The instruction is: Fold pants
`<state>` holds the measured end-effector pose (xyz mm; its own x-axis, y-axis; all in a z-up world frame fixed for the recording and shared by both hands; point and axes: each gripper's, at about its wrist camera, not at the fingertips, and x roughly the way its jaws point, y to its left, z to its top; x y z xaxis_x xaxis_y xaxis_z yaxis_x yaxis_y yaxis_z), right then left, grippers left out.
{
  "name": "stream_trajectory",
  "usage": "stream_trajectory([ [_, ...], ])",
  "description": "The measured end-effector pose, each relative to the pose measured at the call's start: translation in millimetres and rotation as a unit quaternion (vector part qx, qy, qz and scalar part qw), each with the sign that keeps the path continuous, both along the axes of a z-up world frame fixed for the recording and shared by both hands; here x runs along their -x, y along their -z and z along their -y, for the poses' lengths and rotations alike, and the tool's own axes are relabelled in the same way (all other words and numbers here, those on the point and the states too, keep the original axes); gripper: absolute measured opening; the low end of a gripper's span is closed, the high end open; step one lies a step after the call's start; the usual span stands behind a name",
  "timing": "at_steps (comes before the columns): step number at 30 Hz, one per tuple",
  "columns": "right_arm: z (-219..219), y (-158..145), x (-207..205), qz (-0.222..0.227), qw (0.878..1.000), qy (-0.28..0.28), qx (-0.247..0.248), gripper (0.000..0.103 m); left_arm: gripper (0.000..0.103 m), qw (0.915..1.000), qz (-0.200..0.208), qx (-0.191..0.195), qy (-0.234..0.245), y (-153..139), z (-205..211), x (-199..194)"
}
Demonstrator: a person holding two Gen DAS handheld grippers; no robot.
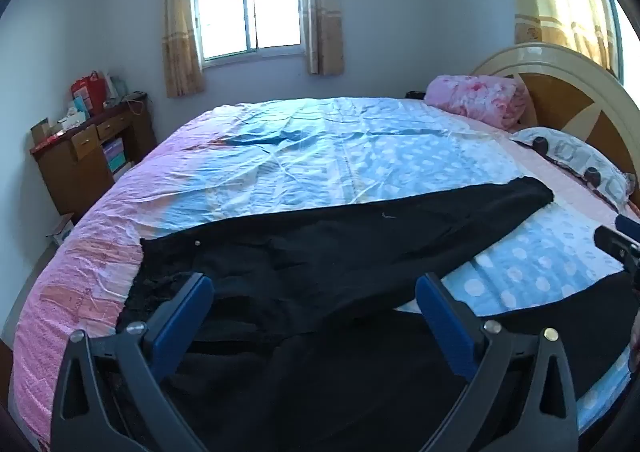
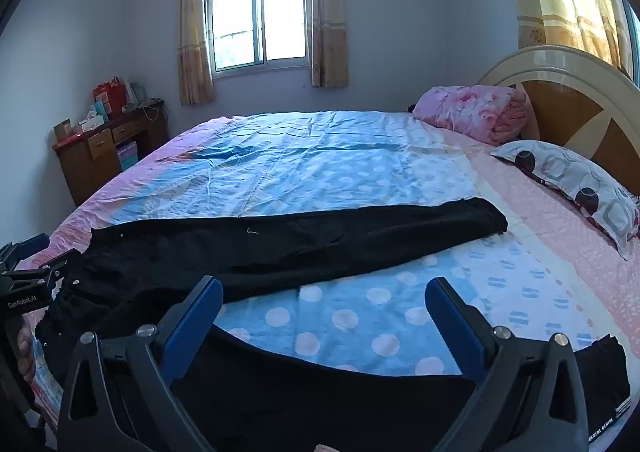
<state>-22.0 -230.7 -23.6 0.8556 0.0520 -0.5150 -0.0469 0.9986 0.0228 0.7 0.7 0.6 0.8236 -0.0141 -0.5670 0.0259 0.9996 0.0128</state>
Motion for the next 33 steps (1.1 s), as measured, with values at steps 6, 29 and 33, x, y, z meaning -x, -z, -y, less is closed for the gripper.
stream_trajectory([
  [6,0,5,-4,-0.015,1.000,0.004,-0.009,0.102,0.103,1.0000,0.001,-0.004,-0.005,5,-3,-1],
  [29,8,13,-1,-0.019,1.000,0.010,-0.015,0.102,0.103,0.9999,0.007,-0.004,-0.008,1,-5,4],
  [33,9,14,-2,-0.021,1.000,0.010,-0.016,0.102,0.103,0.9999,0.007,-0.003,-0.009,0,-5,5],
])
